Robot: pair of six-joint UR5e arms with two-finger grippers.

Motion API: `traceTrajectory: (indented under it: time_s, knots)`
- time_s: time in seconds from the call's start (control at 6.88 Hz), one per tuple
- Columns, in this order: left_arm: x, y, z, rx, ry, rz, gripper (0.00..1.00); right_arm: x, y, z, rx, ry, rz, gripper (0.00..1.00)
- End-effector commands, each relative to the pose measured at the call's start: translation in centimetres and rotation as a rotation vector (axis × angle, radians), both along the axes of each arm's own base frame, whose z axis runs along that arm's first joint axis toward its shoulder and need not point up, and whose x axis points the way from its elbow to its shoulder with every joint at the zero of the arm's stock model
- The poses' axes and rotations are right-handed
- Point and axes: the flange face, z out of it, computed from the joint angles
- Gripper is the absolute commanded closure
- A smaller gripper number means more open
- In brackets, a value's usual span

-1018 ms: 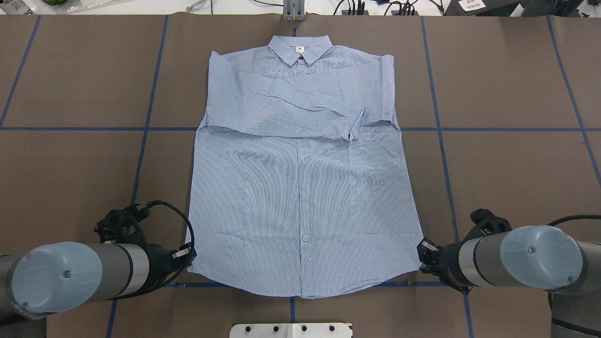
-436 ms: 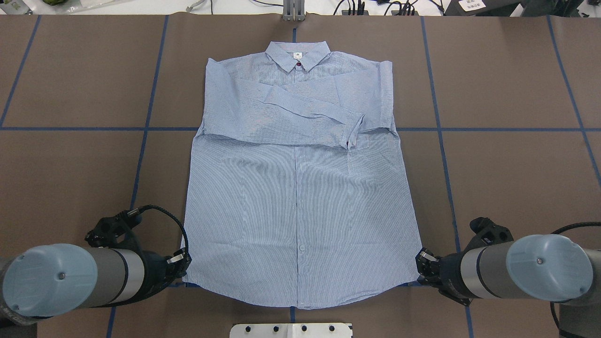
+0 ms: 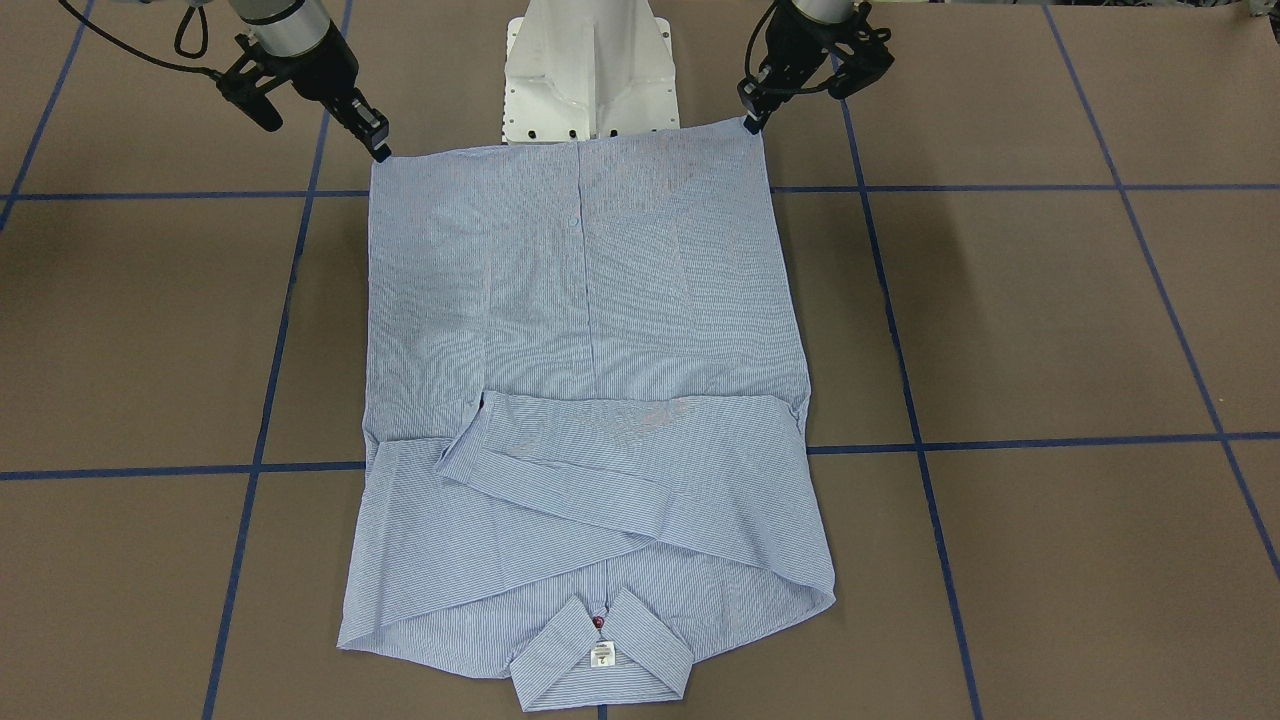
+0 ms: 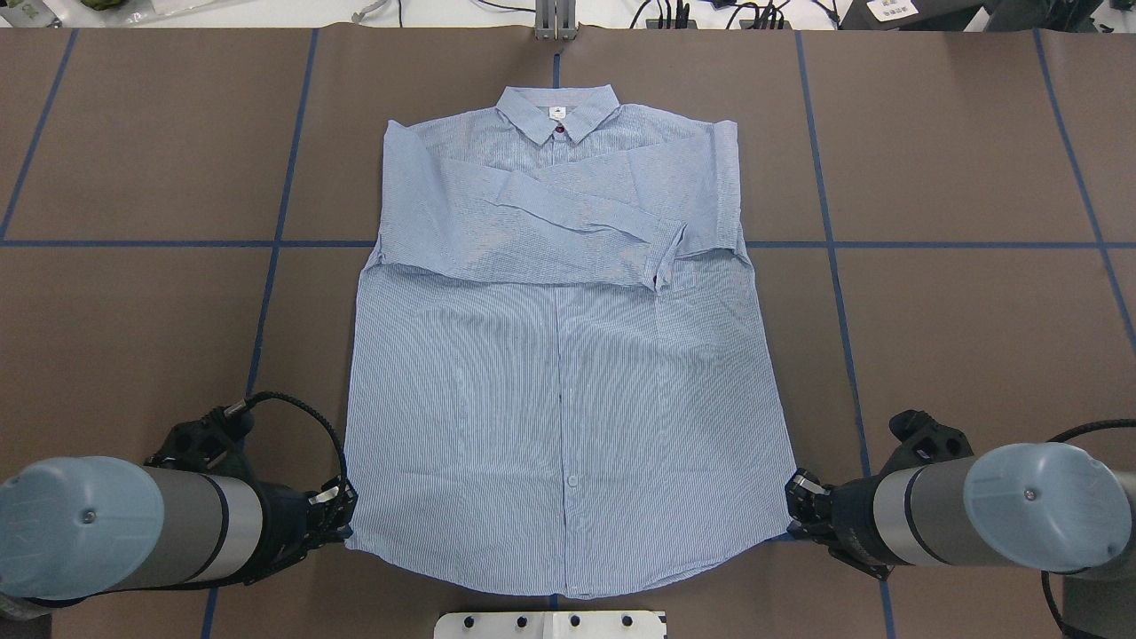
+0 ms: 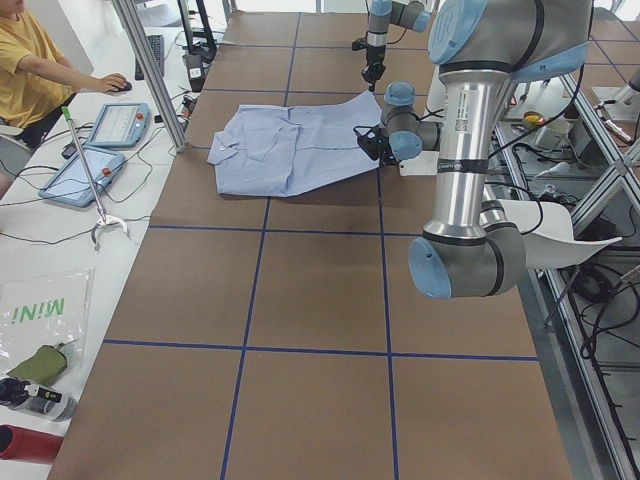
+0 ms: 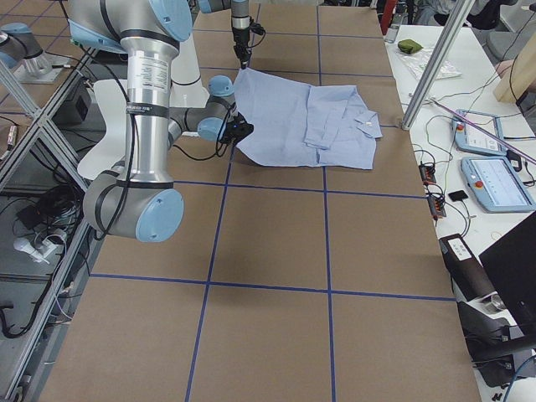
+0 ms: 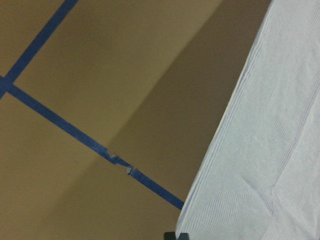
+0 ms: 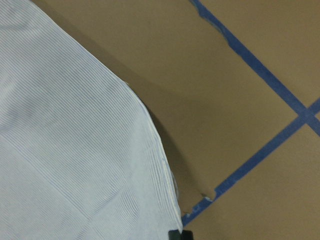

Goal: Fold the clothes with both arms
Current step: 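Lift the hem with both grippers and carry it toward the collar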

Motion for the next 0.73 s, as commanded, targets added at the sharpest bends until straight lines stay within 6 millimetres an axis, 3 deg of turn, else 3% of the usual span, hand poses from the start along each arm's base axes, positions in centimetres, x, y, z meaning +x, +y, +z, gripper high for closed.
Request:
traceTrajectory:
  time_s: [0.0, 0.15, 0.44, 0.58]
  knots:
    - [-3.6, -7.5, -2.7, 0.086, 0.039, -0.137, 1.0, 4.6, -4.5, -2.8, 0.03, -0.056, 0.151, 1.0]
    - [-5.1, -9.8, -3.3, 0.084, 0.043, -0.186, 1.0, 8.1, -5.7, -4.9, 0.051, -0.098, 0.219, 1.0]
    - [-7.3, -15.5, -6.1, 0.041, 0.053, -0.245, 1.0, 11.9, -7.8, -6.7, 0.075, -0.135, 0.316, 1.0]
    - [-8.7, -16.8, -6.1, 0.036, 0.052, -0.278, 1.0, 13.8, -9.1, -7.1, 0.086, -0.142, 0.375, 1.0]
